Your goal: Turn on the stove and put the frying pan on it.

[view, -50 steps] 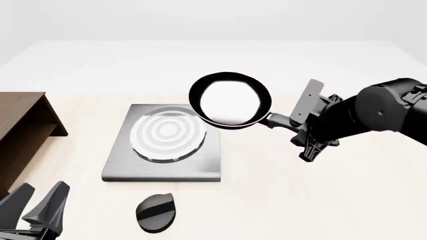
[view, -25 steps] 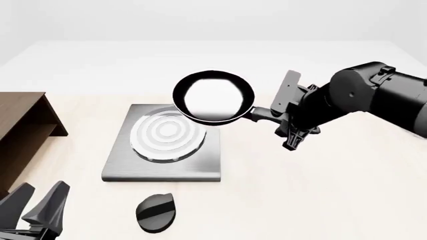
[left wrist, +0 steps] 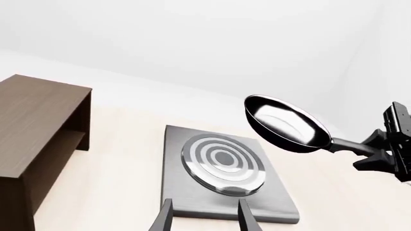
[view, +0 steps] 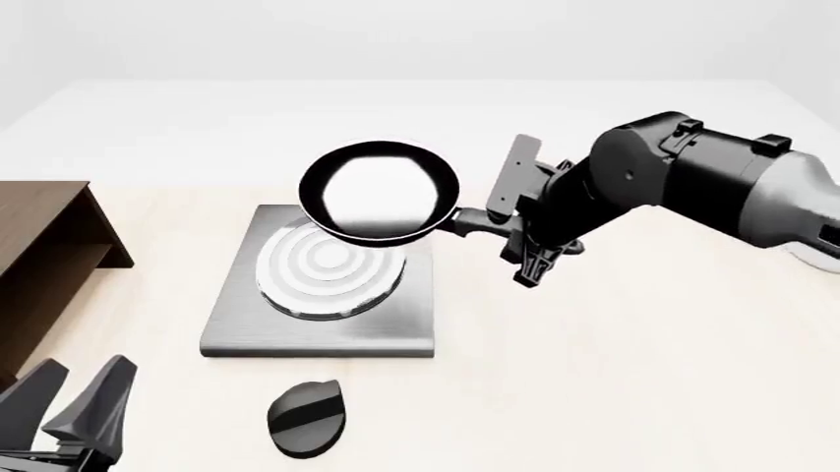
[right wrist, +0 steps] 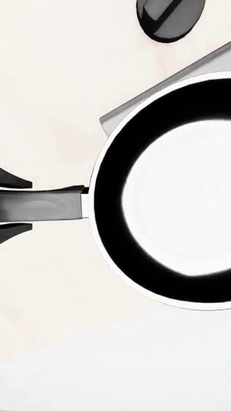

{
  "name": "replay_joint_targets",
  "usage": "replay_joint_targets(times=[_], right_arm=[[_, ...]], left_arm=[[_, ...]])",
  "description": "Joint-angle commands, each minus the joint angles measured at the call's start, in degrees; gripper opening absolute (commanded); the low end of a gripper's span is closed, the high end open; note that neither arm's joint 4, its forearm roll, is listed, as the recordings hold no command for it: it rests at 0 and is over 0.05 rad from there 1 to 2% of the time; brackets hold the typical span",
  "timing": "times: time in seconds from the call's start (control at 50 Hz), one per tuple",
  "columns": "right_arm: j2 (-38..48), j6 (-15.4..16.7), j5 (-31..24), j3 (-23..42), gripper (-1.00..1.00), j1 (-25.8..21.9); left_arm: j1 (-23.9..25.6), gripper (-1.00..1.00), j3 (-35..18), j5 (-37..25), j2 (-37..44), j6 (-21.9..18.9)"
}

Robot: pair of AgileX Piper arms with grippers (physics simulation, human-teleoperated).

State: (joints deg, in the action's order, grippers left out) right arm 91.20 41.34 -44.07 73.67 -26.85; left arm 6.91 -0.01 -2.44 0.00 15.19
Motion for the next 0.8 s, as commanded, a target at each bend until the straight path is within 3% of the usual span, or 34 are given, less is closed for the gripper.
replay_joint_targets(times=[0.02,0.26,0.8], right_arm=[[2.34,-1.71,0.77,3.61,-1.00,-2.11],[6.71,-2.40,1.64,5.33,-1.00,-3.10],[6.73,-2.40,1.64,5.35,-1.00,-3.10]], left_arm=[[-0.41,1.00,0.00,0.12,0.00,-0.04],[-1.05,1.00,0.00,0.24,0.00,0.00],[-1.05,1.00,0.00,0.24,0.00,0.00]])
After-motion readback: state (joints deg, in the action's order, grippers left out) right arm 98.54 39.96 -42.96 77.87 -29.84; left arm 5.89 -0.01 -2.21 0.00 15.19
